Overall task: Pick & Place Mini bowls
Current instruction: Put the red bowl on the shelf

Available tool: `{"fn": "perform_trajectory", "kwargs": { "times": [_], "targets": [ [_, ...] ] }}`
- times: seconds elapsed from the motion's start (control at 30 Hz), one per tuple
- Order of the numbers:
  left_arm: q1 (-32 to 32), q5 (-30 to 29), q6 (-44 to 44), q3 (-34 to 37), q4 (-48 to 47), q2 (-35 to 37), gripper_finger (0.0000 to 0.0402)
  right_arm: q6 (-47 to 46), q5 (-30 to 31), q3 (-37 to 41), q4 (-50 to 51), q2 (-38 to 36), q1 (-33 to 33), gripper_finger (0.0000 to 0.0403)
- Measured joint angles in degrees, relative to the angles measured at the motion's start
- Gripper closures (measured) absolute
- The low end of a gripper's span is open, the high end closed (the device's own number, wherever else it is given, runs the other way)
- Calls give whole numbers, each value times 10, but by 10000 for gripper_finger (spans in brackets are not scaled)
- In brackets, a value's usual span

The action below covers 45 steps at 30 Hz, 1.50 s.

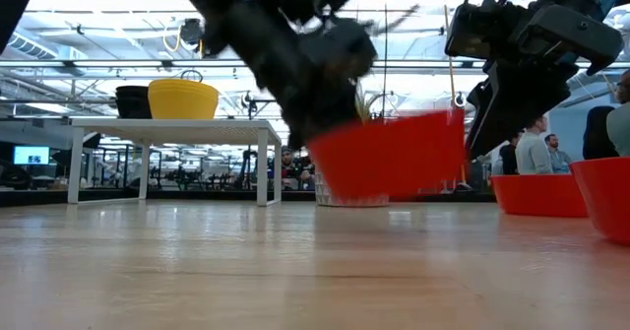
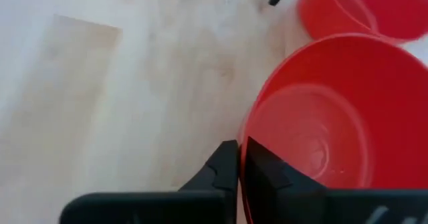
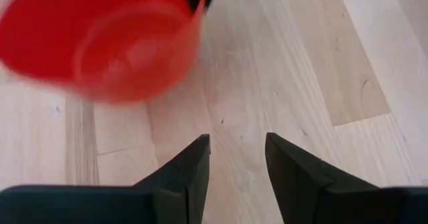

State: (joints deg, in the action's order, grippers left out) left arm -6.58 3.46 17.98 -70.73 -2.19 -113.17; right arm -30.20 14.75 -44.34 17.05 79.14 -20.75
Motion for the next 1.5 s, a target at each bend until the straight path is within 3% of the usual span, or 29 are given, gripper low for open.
{"fn": "perform_trajectory", "kwargs": {
  "times": [0.4, 0.67, 1.1, 1.5],
  "targets": [
    [124, -5, -132, -1, -182, 220, 388, 87, 1, 0, 14, -4, 2, 271],
    [269, -22, -202, -1, -193, 333, 379, 144, 28, 0, 10, -10, 28, 271],
    [488, -35, -228, -1, -190, 319, 386, 138, 30, 0, 8, -11, 90, 271],
    [548, -5, -228, 0, -196, 273, 393, 139, 29, 0, 8, -11, 122, 271]
  ]
}}
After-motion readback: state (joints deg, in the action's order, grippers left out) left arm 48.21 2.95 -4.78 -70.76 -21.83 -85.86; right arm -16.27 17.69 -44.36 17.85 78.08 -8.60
